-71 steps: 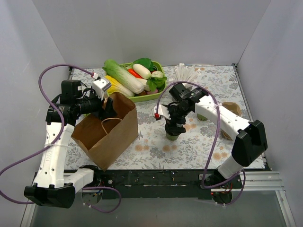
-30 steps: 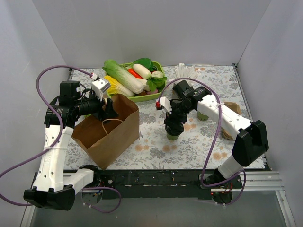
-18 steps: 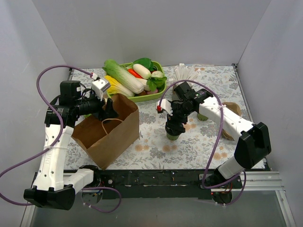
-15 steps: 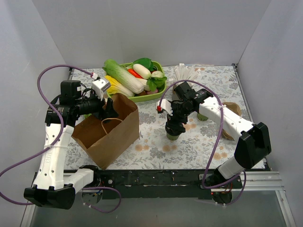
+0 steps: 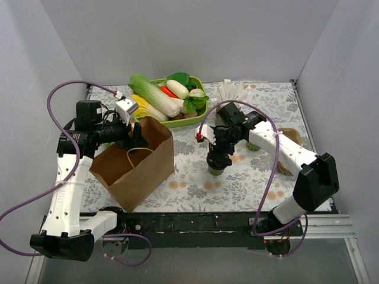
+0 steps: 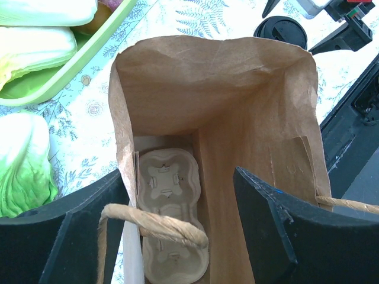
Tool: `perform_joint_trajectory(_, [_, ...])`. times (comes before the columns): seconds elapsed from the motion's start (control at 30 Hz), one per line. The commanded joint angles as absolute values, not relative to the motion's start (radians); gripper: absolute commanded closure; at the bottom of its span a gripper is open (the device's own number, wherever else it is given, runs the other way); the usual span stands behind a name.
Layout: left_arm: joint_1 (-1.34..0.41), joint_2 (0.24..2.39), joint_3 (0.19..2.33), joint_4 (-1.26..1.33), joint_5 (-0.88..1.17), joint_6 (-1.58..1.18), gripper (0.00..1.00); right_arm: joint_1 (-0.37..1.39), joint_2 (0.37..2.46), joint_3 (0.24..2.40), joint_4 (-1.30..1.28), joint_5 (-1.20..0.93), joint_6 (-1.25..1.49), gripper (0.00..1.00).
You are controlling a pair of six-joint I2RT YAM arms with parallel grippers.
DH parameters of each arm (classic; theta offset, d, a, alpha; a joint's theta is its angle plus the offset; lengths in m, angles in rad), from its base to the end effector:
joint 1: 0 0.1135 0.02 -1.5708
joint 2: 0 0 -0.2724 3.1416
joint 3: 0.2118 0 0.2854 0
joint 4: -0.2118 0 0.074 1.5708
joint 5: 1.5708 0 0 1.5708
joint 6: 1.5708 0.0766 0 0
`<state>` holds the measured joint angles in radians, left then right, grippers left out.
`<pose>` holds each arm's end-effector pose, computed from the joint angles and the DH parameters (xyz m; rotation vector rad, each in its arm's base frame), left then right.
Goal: Pack the takeout coffee
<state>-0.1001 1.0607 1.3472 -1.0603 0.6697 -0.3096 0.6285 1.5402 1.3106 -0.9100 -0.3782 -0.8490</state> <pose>0.2277 -0.0707 0.3939 0.0952 2.3366 -0.9864 0.2727 0.2332 0.2488 -1.8601 1.8779 0.4387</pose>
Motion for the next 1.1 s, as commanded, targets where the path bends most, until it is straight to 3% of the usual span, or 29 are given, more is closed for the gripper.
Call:
perform_joint_trajectory(0.0, [-0.097,1.057,1.348,-1.043,0.678,-0.299,0.31,0.629,1.542,1.296,-0.914,-0.410,-0.879,0.06])
perform_joint_trajectory(0.5, [-0.097,1.069,1.335,-1.028,0.686,-0.298,0.31,0.627,1.531,1.293,-0.917,-0.425,-0.894,0.04])
perform_joint_trajectory(1.07, [-0.097,1.091,1.339,-1.023,0.689,-0.295,0.31,0.634,1.505,1.224,-0.845,-0.331,-0.916,0.21])
